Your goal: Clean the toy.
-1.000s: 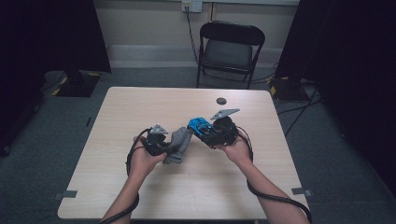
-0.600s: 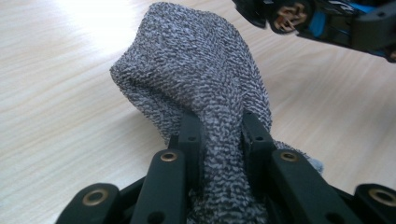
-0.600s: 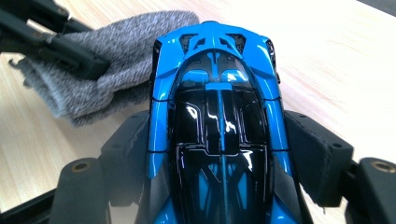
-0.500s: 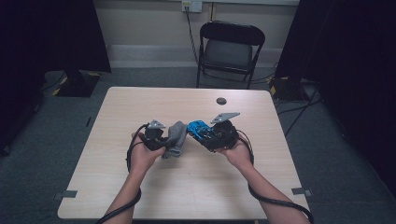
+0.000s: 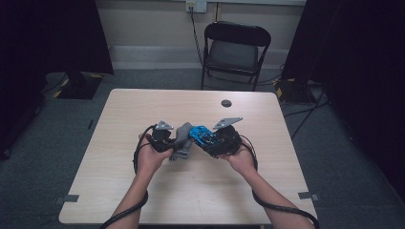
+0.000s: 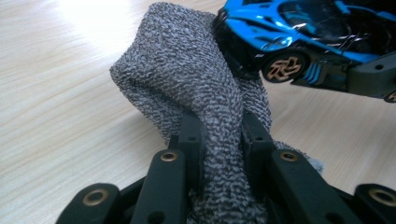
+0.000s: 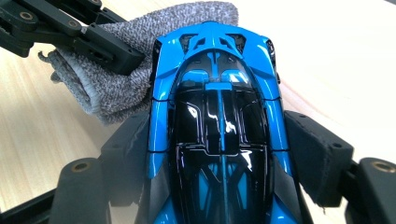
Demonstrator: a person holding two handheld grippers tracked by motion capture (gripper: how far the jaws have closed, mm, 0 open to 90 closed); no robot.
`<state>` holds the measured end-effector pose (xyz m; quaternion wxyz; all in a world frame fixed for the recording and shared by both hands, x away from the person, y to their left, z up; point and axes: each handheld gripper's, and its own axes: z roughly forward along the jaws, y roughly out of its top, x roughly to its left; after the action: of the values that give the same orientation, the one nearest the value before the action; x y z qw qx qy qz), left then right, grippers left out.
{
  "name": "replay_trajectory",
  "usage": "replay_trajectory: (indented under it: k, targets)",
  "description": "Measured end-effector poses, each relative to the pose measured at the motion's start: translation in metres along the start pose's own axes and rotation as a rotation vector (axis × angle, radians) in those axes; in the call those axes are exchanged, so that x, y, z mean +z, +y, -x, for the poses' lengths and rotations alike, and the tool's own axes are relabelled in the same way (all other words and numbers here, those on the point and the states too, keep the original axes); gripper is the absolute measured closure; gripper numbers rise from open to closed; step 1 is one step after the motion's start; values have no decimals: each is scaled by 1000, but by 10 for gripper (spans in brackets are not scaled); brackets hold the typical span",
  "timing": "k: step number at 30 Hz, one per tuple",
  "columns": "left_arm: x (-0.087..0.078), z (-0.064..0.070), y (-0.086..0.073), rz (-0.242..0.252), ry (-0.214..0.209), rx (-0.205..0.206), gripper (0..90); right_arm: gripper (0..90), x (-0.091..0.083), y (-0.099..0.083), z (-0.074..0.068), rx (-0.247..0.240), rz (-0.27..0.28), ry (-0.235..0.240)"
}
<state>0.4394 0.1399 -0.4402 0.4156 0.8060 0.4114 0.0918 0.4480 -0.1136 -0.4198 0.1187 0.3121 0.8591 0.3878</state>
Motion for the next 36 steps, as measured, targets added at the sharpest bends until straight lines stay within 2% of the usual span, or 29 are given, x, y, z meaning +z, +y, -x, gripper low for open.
replay_trajectory:
  k: [19, 30, 36]
  targets:
    - [5, 5, 0, -15, -8, 11, 745, 280, 2, 3, -3, -10, -5, -1]
    - [11, 16, 3, -19, -32, 38, 745, 280, 3, 9, -3, -18, -6, -13]
    - [14, 21, 2, -19, -56, 33, 745, 280, 5, 10, -3, -14, -8, -16]
